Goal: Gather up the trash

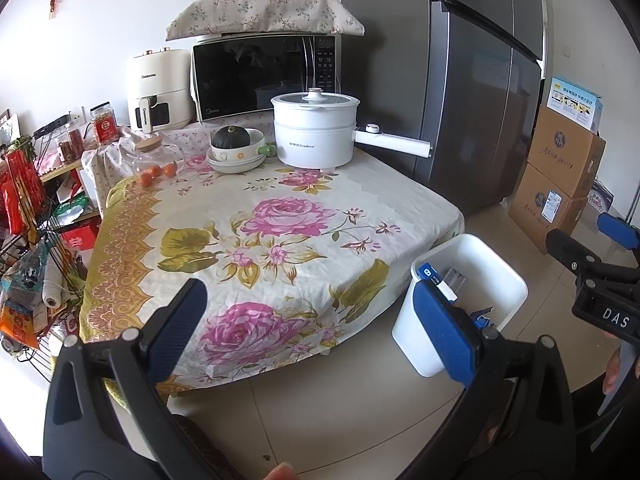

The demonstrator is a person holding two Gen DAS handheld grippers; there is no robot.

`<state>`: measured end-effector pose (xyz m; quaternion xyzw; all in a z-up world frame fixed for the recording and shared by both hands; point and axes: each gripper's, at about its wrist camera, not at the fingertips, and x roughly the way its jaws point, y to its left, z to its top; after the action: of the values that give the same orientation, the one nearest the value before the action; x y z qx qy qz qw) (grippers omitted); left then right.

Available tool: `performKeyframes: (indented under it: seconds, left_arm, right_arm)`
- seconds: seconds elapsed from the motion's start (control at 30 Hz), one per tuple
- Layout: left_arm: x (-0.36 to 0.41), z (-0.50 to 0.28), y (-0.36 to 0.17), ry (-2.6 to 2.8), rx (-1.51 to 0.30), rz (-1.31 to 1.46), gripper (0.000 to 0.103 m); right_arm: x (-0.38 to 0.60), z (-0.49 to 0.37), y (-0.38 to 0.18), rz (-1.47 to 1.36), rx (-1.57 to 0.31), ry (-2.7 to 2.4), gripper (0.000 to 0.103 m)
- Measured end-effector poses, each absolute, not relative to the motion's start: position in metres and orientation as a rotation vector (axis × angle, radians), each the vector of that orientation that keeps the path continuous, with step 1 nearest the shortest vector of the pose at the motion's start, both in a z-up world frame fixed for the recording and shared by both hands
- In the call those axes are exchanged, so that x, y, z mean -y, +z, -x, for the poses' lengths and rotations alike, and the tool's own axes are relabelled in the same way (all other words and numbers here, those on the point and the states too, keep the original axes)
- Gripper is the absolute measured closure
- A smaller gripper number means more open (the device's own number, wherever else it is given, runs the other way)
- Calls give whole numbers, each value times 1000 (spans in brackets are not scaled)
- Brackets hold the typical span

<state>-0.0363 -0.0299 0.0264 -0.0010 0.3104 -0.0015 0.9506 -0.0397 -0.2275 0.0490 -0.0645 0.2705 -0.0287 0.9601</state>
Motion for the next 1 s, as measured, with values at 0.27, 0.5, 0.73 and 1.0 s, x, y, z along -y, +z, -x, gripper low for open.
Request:
performKeyframes:
  seconds: [0.27, 0.5, 0.73, 1.0]
  left_arm:
    - [31, 37, 28, -10, -632, 2, 1]
    - [31, 37, 28, -11, -632, 6, 1]
    - [32, 38, 29, -13, -635, 17, 1]
    - [33, 38, 29, -24, -644, 29, 1]
  right_arm:
    - [228, 40, 51, 128, -545, -62, 0]
    - [228, 41, 51, 130, -544, -63, 0]
    - [229, 41, 51, 129, -544, -63, 0]
    - [229, 41, 51, 129, -544, -62, 0]
